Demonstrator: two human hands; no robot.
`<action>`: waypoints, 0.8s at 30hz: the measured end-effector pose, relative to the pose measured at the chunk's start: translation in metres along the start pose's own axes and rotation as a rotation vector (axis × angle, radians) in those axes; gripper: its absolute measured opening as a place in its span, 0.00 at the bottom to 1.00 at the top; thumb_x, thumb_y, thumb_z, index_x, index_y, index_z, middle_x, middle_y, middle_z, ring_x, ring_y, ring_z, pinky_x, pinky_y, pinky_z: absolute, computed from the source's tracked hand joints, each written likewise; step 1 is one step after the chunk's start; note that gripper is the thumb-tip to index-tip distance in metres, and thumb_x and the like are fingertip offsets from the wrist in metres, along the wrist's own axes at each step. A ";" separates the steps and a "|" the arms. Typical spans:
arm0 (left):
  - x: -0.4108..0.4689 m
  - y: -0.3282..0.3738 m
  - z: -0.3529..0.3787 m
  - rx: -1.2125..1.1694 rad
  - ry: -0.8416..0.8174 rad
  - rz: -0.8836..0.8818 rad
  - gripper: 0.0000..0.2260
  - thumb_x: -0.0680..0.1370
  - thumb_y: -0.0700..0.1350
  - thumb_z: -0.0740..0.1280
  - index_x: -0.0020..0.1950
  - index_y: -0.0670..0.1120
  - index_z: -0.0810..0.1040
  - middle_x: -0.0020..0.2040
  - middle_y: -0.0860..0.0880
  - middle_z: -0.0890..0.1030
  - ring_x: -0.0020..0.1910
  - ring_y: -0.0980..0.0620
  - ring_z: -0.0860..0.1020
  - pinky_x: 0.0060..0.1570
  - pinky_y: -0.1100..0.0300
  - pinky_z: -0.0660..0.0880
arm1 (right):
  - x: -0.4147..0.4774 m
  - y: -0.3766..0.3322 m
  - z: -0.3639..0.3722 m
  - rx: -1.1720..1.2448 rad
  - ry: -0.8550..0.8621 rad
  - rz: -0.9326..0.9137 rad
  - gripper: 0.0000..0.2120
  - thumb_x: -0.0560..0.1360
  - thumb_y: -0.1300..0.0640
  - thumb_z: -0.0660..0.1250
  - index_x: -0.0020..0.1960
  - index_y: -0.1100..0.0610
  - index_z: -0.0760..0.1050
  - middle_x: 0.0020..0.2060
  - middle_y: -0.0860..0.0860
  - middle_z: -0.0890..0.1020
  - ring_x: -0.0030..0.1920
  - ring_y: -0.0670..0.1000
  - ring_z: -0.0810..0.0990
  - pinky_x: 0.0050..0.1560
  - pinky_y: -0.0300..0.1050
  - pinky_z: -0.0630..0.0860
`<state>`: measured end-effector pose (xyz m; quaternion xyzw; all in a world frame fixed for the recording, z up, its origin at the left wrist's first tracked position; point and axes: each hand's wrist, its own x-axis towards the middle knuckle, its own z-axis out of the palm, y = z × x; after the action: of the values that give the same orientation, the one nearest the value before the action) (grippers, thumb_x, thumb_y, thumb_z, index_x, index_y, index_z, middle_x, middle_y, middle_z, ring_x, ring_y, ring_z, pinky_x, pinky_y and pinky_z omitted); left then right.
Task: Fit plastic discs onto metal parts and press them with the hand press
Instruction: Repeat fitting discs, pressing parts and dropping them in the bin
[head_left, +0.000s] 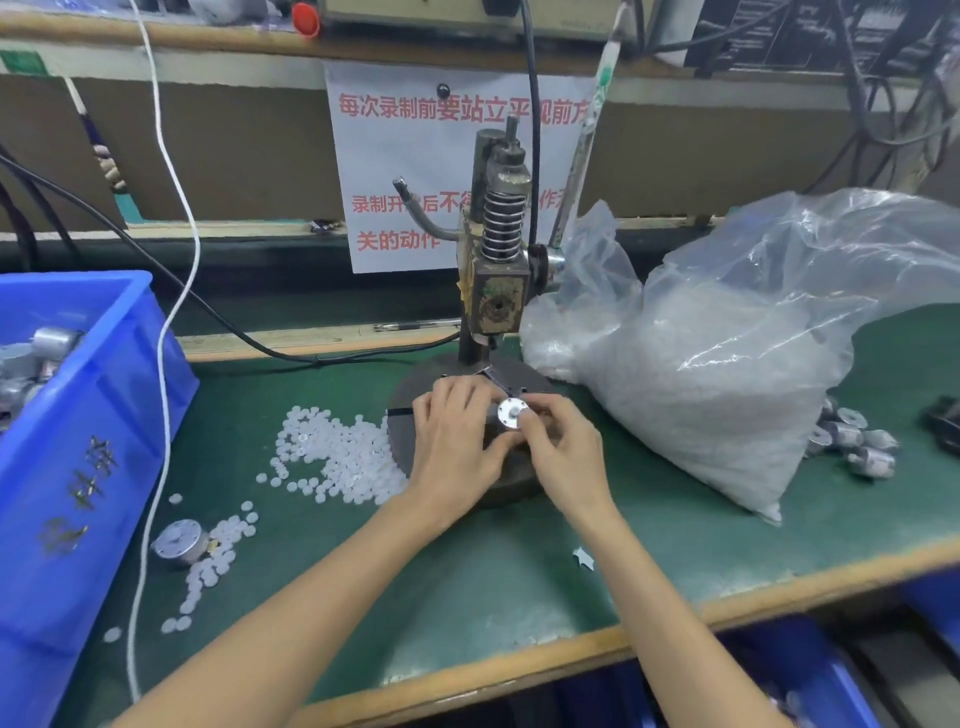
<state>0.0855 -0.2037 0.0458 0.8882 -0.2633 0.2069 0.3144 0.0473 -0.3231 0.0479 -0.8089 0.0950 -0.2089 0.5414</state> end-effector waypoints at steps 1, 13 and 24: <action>-0.004 0.007 0.001 -0.030 -0.006 0.024 0.13 0.71 0.49 0.72 0.52 0.46 0.77 0.52 0.52 0.77 0.55 0.48 0.72 0.49 0.62 0.55 | -0.003 0.001 -0.005 0.027 -0.007 0.010 0.09 0.76 0.62 0.64 0.48 0.49 0.78 0.42 0.47 0.83 0.38 0.42 0.78 0.42 0.35 0.72; -0.062 0.128 0.038 -0.239 -0.355 0.169 0.13 0.70 0.49 0.71 0.49 0.47 0.72 0.47 0.53 0.77 0.46 0.51 0.72 0.47 0.59 0.61 | -0.103 0.043 -0.122 0.244 0.123 0.209 0.14 0.79 0.66 0.56 0.43 0.54 0.77 0.29 0.44 0.79 0.29 0.48 0.76 0.29 0.42 0.72; -0.137 0.209 0.101 -0.043 -0.630 0.348 0.06 0.76 0.44 0.66 0.52 0.48 0.73 0.47 0.51 0.81 0.51 0.47 0.75 0.48 0.55 0.66 | -0.224 0.189 -0.198 -0.212 0.298 0.703 0.15 0.78 0.59 0.57 0.32 0.57 0.67 0.32 0.56 0.76 0.39 0.57 0.76 0.40 0.48 0.68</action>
<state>-0.1253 -0.3633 -0.0056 0.8436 -0.4988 -0.0320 0.1964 -0.2269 -0.4788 -0.1133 -0.7393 0.4645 -0.1150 0.4738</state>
